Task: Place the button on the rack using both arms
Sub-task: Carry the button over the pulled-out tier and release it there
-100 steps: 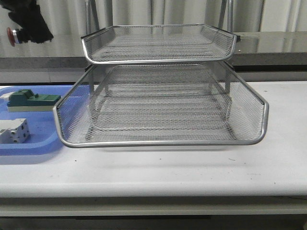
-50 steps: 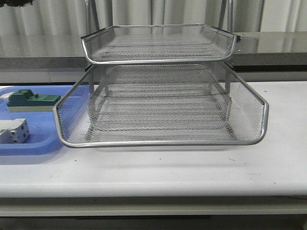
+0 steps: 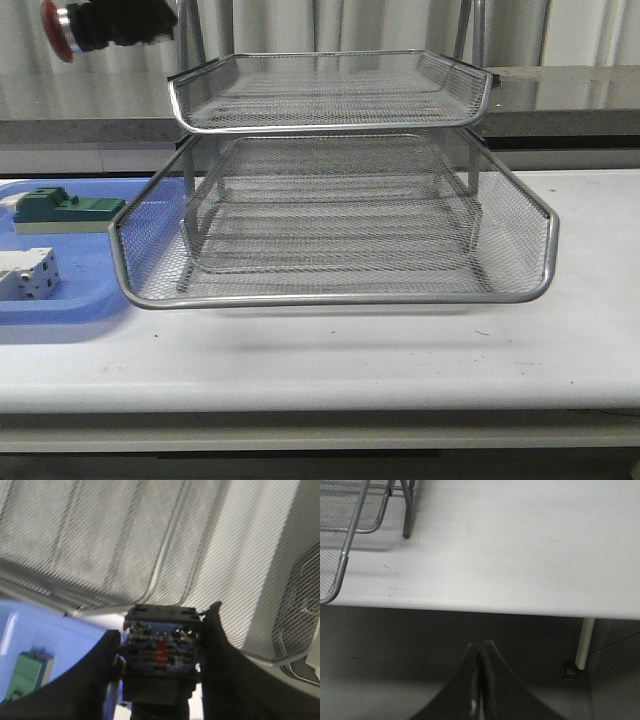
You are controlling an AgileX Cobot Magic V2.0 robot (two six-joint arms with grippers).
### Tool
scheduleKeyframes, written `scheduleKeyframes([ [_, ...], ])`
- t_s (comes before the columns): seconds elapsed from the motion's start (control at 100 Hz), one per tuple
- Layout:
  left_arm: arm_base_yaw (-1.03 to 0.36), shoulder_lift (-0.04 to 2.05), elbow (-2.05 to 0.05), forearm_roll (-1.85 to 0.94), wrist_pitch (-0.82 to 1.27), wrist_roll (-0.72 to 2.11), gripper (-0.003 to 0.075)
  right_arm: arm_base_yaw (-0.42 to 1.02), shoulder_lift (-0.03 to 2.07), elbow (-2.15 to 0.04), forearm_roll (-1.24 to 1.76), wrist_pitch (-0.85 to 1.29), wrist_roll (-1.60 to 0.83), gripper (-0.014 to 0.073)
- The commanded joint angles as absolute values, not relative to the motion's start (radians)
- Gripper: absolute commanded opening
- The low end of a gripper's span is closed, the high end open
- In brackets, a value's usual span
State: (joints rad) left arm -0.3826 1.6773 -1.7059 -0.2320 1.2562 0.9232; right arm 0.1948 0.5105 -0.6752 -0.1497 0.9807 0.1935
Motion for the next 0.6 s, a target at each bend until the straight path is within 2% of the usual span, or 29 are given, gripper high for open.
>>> scheduleKeyframes([
  [0.0, -0.434, 1.625, -1.716, -0.271, 1.268, 0.914, -0.0020, 0.195, 0.512, -0.712, -0.171, 0.931, 0.193, -0.0070],
  [0.27, -0.558, 1.662, -1.701, -0.323, 1.266, 0.914, -0.0020, 0.195, 0.512, -0.712, -0.171, 0.931, 0.193, -0.0070],
  [0.59, -0.612, 1.774, -1.701, -0.348, 1.174, 0.914, -0.0020, 0.195, 0.512, -0.712, -0.171, 0.931, 0.193, -0.0070],
])
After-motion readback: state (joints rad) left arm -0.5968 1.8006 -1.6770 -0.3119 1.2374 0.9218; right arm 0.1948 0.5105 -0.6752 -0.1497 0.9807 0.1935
